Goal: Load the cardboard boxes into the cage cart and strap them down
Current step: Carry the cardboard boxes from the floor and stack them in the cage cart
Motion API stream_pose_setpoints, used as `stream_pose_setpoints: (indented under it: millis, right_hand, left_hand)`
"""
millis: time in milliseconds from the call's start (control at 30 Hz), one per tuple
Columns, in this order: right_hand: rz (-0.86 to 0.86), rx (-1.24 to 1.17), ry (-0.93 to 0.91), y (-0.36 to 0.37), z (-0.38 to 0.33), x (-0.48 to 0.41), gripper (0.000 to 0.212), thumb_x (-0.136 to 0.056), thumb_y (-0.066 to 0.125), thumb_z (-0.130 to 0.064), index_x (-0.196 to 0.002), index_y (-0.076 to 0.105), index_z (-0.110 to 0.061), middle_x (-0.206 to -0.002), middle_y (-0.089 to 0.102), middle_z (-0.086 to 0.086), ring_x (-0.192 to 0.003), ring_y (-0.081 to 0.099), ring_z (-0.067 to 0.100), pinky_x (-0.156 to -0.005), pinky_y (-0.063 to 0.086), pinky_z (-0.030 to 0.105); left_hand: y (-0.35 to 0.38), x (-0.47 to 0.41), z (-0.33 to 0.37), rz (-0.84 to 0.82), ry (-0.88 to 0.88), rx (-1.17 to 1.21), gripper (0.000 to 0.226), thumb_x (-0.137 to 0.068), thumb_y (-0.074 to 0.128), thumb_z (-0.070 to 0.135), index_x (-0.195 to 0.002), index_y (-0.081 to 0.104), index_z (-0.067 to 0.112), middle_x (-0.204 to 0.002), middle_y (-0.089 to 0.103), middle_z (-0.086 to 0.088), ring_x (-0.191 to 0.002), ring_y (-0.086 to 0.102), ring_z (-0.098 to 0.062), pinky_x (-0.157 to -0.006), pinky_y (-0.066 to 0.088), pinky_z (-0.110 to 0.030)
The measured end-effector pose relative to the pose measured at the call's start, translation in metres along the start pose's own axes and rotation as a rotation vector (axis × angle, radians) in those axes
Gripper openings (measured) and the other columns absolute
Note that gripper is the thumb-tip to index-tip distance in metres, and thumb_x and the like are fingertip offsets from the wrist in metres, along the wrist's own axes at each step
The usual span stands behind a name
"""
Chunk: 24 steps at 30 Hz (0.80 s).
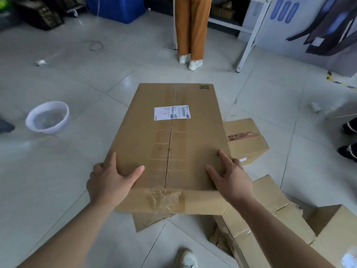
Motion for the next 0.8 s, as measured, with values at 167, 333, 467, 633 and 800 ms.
stream_pose_setpoints:
  millis: [167, 333, 467, 633, 800]
  right_hand:
    - [-0.049, 0.011, -0.178, -0.007, -0.108, 0.054, 0.066, -0.087, 0.045, -0.062, -0.146, 0.028, -0.038, -0.134, 0.044, 0.008, -0.108, 0.058, 0.029, -0.087, 0.050, 0.038]
    - [-0.111, 0.026, -0.384, -0.002, -0.208, 0.108, 0.072, -0.083, 0.035, -0.072, -0.146, 0.025, -0.038, -0.135, 0.045, 0.005, -0.111, 0.056, 0.026, -0.089, 0.051, 0.040]
    - [-0.175, 0.024, -0.580, 0.003, -0.286, 0.149, 0.070, -0.084, 0.036, -0.071, -0.145, 0.025, -0.039, -0.130, 0.047, 0.003, -0.110, 0.054, 0.024, -0.095, 0.045, 0.035]
    - [-0.279, 0.044, -0.818, 0.009, -0.366, 0.209, 0.064, -0.088, 0.045, -0.059, -0.146, 0.028, -0.036, -0.130, 0.045, 0.002, -0.108, 0.055, 0.023, -0.093, 0.040, 0.034]
    - [-0.390, 0.079, -1.073, 0.022, -0.418, 0.282, 0.062, -0.088, 0.046, -0.058, -0.145, 0.028, -0.039, -0.128, 0.046, 0.002, -0.106, 0.055, 0.023, -0.092, 0.040, 0.035]
  left_hand:
    - [-0.109, 0.043, -0.084, 0.139, -0.110, 0.020, 0.098, -0.067, 0.047, 0.084, -0.144, 0.027, 0.027, -0.125, 0.047, -0.017, -0.115, 0.048, -0.036, -0.094, 0.042, -0.043]
    - [-0.196, 0.100, -0.166, 0.268, -0.268, 0.075, 0.094, -0.067, 0.051, 0.081, -0.141, 0.028, 0.028, -0.129, 0.044, -0.016, -0.117, 0.045, -0.036, -0.096, 0.037, -0.043]
    - [-0.245, 0.156, -0.230, 0.358, -0.437, 0.108, 0.097, -0.067, 0.048, 0.083, -0.143, 0.027, 0.027, -0.129, 0.043, -0.016, -0.116, 0.045, -0.035, -0.096, 0.038, -0.043]
    - [-0.279, 0.247, -0.290, 0.497, -0.659, 0.187, 0.098, -0.066, 0.047, 0.084, -0.143, 0.028, 0.026, -0.131, 0.042, -0.018, -0.119, 0.044, -0.037, -0.098, 0.038, -0.045]
    - [-0.287, 0.357, -0.321, 0.626, -0.915, 0.226, 0.097, -0.069, 0.048, 0.083, -0.145, 0.023, 0.029, -0.134, 0.040, -0.019, -0.122, 0.042, -0.038, -0.101, 0.035, -0.046]
Point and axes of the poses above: each hand's wrist, its own x-axis away from the middle knuckle, its own y-axis out of the palm, z = x × y, the point moved 8 cm from there along -x, towards the middle knuckle
